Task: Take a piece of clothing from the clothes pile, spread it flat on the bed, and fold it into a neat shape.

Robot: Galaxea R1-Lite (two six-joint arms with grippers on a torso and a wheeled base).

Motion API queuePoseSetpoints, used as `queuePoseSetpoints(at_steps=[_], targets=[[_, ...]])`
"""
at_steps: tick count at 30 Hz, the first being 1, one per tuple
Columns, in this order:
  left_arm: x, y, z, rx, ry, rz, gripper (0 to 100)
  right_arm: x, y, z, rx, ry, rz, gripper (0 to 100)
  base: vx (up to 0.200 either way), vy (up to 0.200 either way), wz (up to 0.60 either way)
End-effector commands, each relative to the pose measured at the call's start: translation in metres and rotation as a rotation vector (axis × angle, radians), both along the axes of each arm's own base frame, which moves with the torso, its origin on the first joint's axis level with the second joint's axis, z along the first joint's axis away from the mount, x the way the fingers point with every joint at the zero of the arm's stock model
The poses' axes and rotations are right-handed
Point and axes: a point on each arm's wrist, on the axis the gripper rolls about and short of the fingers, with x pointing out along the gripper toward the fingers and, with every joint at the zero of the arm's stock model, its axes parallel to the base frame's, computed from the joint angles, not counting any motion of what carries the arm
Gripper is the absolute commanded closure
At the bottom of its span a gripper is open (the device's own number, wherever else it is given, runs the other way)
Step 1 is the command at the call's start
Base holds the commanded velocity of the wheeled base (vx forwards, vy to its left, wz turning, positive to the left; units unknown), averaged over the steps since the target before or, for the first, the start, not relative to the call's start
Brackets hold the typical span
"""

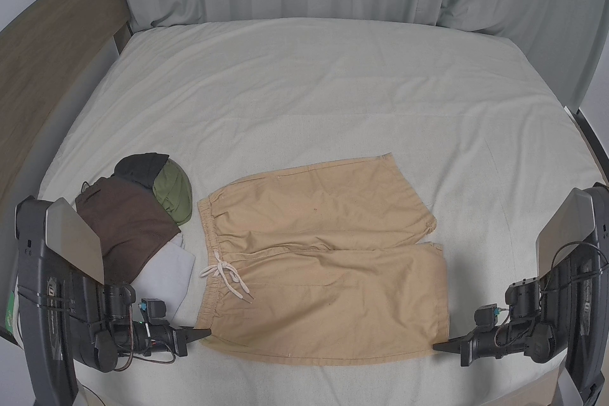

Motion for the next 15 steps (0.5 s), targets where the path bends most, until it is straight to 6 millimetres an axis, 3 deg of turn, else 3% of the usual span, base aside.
queuePoseSetpoints(at_steps=[1, 15], targets=[[-0.001, 0.002, -0.001, 0.000, 0.008, 0.008, 100, -0.004, -0.001, 0.001, -0.002, 0.017, 0.001, 100, 0.000, 0.000, 0.00], [-0.012, 0.008, -0.002, 0.006, 0.009, -0.032, 100, -0.006, -0.003, -0.001, -0.016, 0.026, 0.006, 100, 0.000, 0.000, 0.00]])
